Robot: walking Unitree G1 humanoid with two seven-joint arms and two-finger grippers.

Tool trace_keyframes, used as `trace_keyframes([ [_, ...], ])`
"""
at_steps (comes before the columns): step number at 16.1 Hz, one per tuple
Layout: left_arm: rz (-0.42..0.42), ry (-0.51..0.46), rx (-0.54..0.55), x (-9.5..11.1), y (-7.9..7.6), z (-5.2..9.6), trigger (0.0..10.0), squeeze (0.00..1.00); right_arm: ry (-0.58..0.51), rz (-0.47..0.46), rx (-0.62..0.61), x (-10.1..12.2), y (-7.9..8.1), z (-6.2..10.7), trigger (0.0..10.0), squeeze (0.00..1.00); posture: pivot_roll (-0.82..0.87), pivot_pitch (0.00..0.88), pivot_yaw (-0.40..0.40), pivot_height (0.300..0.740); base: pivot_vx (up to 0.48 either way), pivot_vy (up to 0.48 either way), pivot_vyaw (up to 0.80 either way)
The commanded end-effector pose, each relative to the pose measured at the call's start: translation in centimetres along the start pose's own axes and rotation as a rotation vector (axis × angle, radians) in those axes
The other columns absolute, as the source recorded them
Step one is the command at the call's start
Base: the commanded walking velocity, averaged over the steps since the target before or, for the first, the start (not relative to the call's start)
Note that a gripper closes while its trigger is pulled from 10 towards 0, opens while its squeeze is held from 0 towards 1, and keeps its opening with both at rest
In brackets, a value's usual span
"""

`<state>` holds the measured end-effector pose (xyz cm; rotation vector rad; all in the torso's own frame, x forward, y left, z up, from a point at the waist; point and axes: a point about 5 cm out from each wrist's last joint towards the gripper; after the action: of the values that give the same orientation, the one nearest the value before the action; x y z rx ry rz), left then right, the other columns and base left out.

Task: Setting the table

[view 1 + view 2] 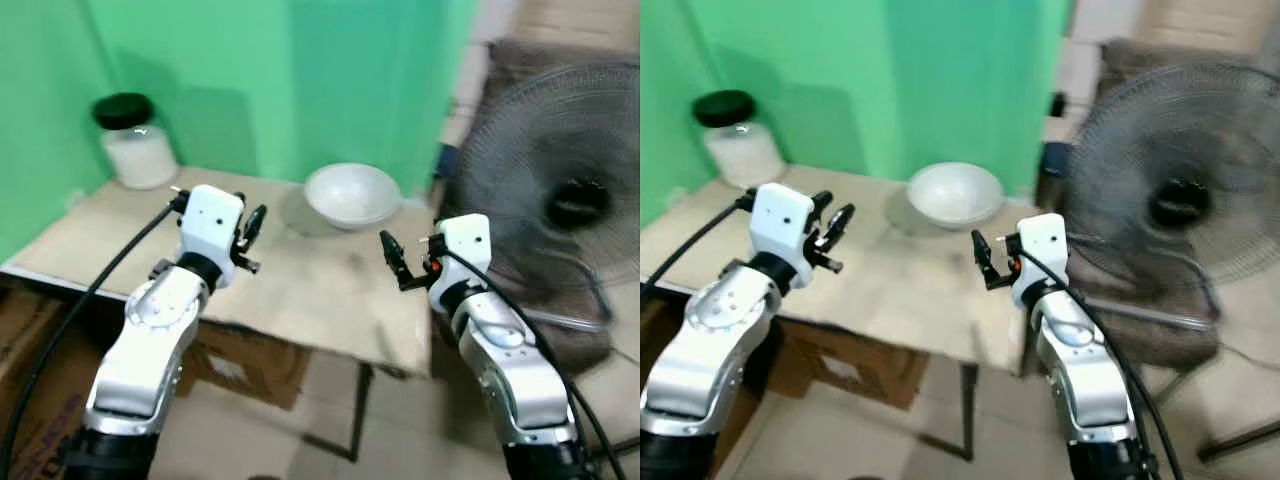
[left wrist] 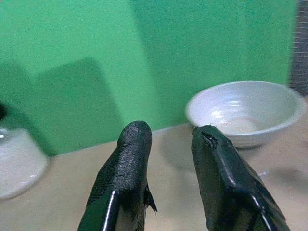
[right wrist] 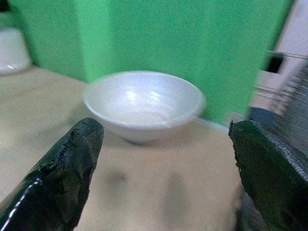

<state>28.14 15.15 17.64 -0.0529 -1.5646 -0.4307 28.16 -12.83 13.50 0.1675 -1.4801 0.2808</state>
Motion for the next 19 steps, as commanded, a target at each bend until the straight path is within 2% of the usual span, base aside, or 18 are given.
trace_keyframes([
  [1,-0.022,0.013,0.009,-0.1,0.5,0.1,10.0,0.00,-0.032,-0.002,0.032,0.8,0.1,-0.6,10.0,0.00,0.16,0.000,0.009,0.740,0.315,0.000,0.00],
  [3,-0.022,0.017,0.004,-0.2,0.5,0.1,10.0,0.00,-0.031,0.022,0.052,0.9,-0.1,-0.8,10.0,0.00,0.16,0.000,0.010,0.740,0.291,0.000,0.00],
  [4,-0.013,0.024,-0.020,-0.3,0.3,0.0,10.0,0.00,-0.035,0.062,0.112,1.2,-0.2,-1.5,10.0,0.00,0.16,0.000,0.008,0.740,0.000,0.000,0.00],
  [5,-0.008,0.030,-0.031,-0.4,0.2,0.0,10.0,0.00,-0.028,0.091,0.138,1.3,-0.3,-2.0,10.0,0.58,0.16,0.000,0.007,0.740,0.000,0.000,0.00],
  [6,0.008,0.036,-0.044,-0.5,0.1,0.0,10.0,0.00,-0.022,0.108,0.156,1.3,-0.4,-2.4,10.0,1.00,0.16,0.000,0.007,0.740,0.000,0.000,0.00],
  [7,0.055,0.055,-0.071,-0.7,0.1,0.1,10.0,0.15,0.001,0.152,0.200,1.2,-0.4,-3.3,10.0,1.00,0.16,0.000,-0.001,0.740,0.000,0.000,0.00],
  [8,0.062,0.062,-0.088,-0.8,0.1,0.2,10.0,1.00,0.017,0.180,0.221,1.0,-0.4,-3.8,10.0,1.00,0.16,0.000,-0.005,0.740,0.000,0.000,0.00],
  [10,-0.012,0.094,-0.153,-1.1,0.3,0.2,10.0,1.00,0.083,0.302,0.323,0.5,-0.1,-6.0,10.0,1.00,0.16,0.000,-0.002,0.740,0.000,0.000,0.00],
  [12,-0.043,0.114,-0.176,-1.3,0.6,0.0,10.0,1.00,0.120,0.386,0.370,0.5,-0.3,-7.4,10.0,1.00,0.16,0.000,0.001,0.740,0.000,0.000,0.00],
  [14,-0.053,0.122,-0.196,-1.4,0.6,0.0,10.0,1.00,0.137,0.427,0.384,0.5,-0.4,-7.8,10.0,1.00,0.16,0.000,0.003,0.740,0.000,0.000,0.00],
  [16,-0.072,0.133,-0.289,-1.4,0.3,0.4,10.0,0.96,0.194,0.527,0.378,0.3,0.0,-9.3,10.0,1.00,0.16,0.000,0.006,0.740,0.000,0.000,0.00],
  [17,-0.071,0.128,-0.317,-1.4,0.1,0.5,10.0,0.48,0.205,0.554,0.374,0.2,0.0,-9.5,10.0,1.00,0.15,0.000,0.009,0.740,0.000,0.000,0.00],
  [18,-0.070,0.123,-0.345,-1.3,0.0,0.7,10.0,0.00,0.212,0.575,0.368,0.2,0.1,-9.7,10.0,0.18,0.15,0.000,0.013,0.740,0.000,0.000,0.00],
  [19,-0.068,0.119,-0.387,-1.1,-0.2,0.9,10.0,0.00,0.228,0.592,0.350,0.3,0.2,-10.0,10.0,0.00,0.15,0.000,0.018,0.740,0.000,0.000,0.00],
])
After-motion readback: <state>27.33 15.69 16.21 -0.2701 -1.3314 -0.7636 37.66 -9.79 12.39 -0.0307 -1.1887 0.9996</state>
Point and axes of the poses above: a point about 5 cm out from each wrist's last joint towards the gripper, its own z axis pointing back from the gripper into the wrist, its own x axis along the axis of the wrist's last joint, y = z × x, and after that the axes turned 2 degrees about z, right-handed
